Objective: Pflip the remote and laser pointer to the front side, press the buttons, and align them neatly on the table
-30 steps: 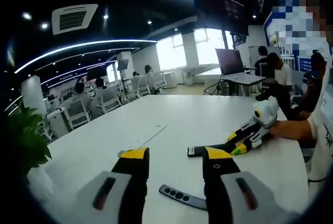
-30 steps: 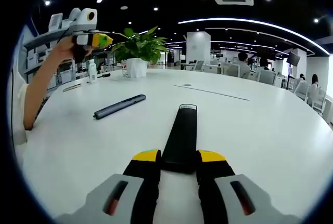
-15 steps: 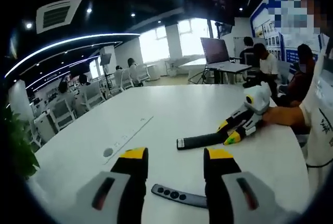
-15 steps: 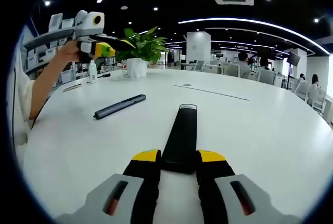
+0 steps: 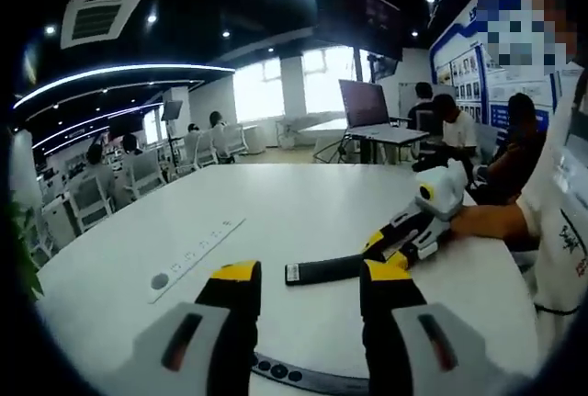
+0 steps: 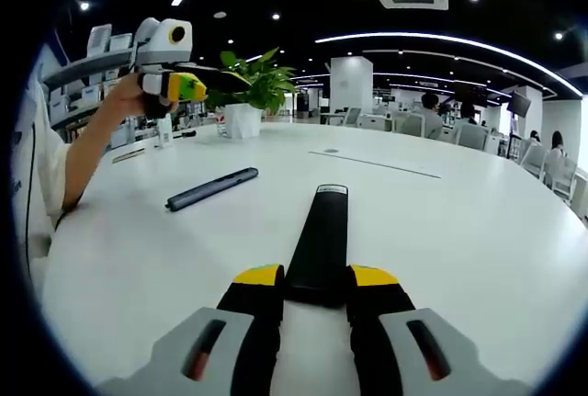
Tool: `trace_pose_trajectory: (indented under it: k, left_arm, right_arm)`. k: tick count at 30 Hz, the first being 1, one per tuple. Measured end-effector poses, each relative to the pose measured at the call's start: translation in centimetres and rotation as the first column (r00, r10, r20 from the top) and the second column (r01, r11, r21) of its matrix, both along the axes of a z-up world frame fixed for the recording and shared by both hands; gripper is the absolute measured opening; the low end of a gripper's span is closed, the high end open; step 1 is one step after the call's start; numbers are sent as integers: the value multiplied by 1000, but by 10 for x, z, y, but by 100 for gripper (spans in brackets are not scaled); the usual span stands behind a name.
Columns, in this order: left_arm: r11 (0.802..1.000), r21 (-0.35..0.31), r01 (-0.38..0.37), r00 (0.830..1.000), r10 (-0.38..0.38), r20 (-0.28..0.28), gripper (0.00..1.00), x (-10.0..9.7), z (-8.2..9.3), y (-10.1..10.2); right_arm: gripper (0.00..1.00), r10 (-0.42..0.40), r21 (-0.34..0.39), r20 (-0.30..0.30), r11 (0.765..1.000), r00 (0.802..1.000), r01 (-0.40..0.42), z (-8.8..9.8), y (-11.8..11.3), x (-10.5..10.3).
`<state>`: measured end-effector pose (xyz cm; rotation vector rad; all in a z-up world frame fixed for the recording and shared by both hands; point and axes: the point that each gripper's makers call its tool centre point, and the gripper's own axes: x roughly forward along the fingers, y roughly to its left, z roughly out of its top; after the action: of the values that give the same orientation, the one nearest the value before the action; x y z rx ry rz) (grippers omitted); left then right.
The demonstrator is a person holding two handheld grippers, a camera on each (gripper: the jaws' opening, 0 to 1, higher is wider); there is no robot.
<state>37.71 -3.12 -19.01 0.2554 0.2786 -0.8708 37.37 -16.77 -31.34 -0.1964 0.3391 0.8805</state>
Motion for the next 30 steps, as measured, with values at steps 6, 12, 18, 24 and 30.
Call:
trace_pose_trajectory:
  k: [6, 12, 18, 24, 30]
  left_arm:
    - [1000, 3, -18, 997, 17, 78, 43, 9, 13, 2]
    - [1000, 1, -20, 998, 20, 55, 46, 8, 11, 8]
    - [1000, -22, -8, 999, 9, 40, 31, 6, 11, 5]
    - [999, 39, -9, 999, 7, 37, 41, 11, -3, 0]
    - [1000, 20, -14, 1000, 13, 28, 48, 13, -1, 2]
  right_arm:
    - [30, 2, -13, 7, 1000, 1000, -2, 0, 0, -1]
    - [30, -2, -2, -2, 1000, 1000, 2, 0, 0, -1]
    - [30, 1, 2, -7, 1000, 1000, -1, 0, -1, -1]
    - [30, 9, 6, -17, 1000, 1000, -9, 0, -1, -4]
    - [30, 15, 9, -26, 1000, 1000, -15, 0, -2, -7]
